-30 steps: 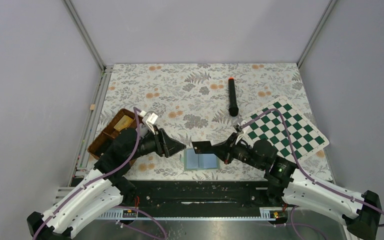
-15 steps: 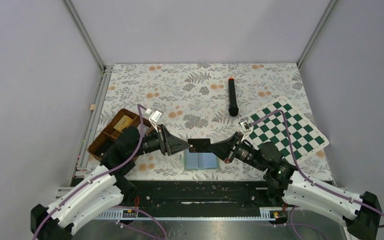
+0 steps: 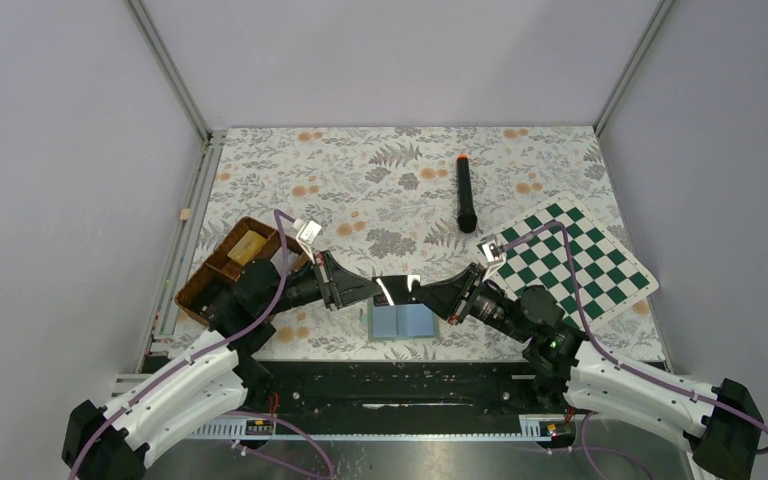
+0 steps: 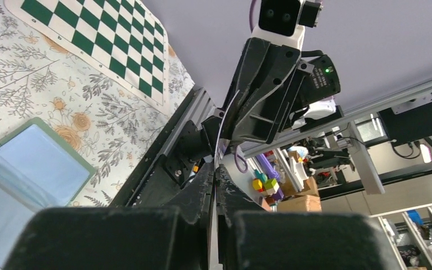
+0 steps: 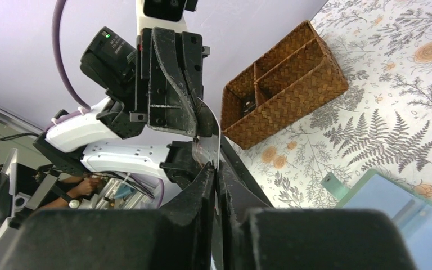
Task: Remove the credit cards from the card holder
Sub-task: Place the credit card in the storage box.
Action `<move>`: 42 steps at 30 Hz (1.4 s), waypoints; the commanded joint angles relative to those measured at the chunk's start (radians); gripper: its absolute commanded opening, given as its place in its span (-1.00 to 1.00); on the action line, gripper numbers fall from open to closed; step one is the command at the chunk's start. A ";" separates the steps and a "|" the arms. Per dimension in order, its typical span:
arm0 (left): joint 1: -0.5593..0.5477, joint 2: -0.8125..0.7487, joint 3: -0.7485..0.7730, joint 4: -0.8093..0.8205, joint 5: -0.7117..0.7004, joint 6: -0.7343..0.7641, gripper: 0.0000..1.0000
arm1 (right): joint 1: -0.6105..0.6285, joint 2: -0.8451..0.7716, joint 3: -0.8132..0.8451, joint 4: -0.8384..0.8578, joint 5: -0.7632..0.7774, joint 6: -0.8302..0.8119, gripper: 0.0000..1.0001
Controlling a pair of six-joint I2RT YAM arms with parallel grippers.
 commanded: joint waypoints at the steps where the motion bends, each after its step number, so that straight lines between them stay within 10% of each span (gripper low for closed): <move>1: 0.002 -0.033 -0.004 0.089 -0.010 -0.054 -1.00 | -0.006 0.004 -0.001 0.049 0.013 0.015 -0.52; 5: 0.018 -0.076 0.067 -0.126 -0.090 0.011 -1.00 | -0.007 -0.025 0.010 -0.041 0.066 0.004 0.58; 8: 0.066 -0.103 0.144 -0.301 -0.139 0.069 -1.00 | -0.007 -0.049 0.018 -0.087 0.082 -0.028 0.96; 26: 0.970 -0.059 0.478 -1.179 -0.206 0.502 -1.00 | -0.008 -0.063 0.147 -0.474 0.128 -0.265 0.99; 42: 1.148 -0.093 0.447 -1.221 -0.582 0.446 -1.00 | -0.013 0.021 0.297 -0.695 -0.049 -0.230 0.99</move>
